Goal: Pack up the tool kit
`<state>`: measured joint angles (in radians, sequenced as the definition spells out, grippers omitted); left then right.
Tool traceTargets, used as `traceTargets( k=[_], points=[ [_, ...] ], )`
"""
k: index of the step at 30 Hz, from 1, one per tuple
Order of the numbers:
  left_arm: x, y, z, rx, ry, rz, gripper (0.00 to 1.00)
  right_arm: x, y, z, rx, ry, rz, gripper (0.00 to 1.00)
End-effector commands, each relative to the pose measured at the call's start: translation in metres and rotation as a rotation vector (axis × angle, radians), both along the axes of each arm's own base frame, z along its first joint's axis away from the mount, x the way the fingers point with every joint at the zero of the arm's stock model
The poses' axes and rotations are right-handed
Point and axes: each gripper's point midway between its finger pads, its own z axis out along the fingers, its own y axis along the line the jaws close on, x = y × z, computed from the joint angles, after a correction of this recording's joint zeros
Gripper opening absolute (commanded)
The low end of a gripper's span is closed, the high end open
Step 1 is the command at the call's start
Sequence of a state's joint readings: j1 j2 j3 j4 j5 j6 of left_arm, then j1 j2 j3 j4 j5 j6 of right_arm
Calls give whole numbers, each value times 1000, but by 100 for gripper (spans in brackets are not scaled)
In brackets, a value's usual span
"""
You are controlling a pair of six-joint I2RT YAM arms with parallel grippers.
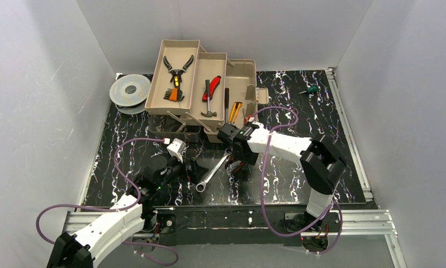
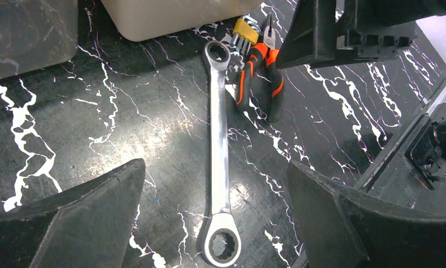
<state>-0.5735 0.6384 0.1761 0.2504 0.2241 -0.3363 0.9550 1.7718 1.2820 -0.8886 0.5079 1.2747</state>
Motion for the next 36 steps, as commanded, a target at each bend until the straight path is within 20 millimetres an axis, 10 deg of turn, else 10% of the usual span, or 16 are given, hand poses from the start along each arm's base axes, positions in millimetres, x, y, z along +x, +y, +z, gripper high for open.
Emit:
traceTargets(
  k=[1,10,15,18,30,36],
  points=[
    [1,-1,8,-3,-19,1,98,1,7,-10,20,10,-35,58],
    [1,0,8,-2,-18,1,98,-8,14,-45,32,84,-20,51],
    [1,-1,7,-1,-14,0,98,-13,0,-42,10,73,-43,23],
    [1,-1,8,-2,-14,-3,98,-16,-17,-29,-8,36,-68,2],
    [1,0,7,2,-11,2,98,-16,-91,50,-74,-217,-159,1],
    [1,1,6,1,-15,7,98,5,-83,98,33,-417,18,1]
  ],
)
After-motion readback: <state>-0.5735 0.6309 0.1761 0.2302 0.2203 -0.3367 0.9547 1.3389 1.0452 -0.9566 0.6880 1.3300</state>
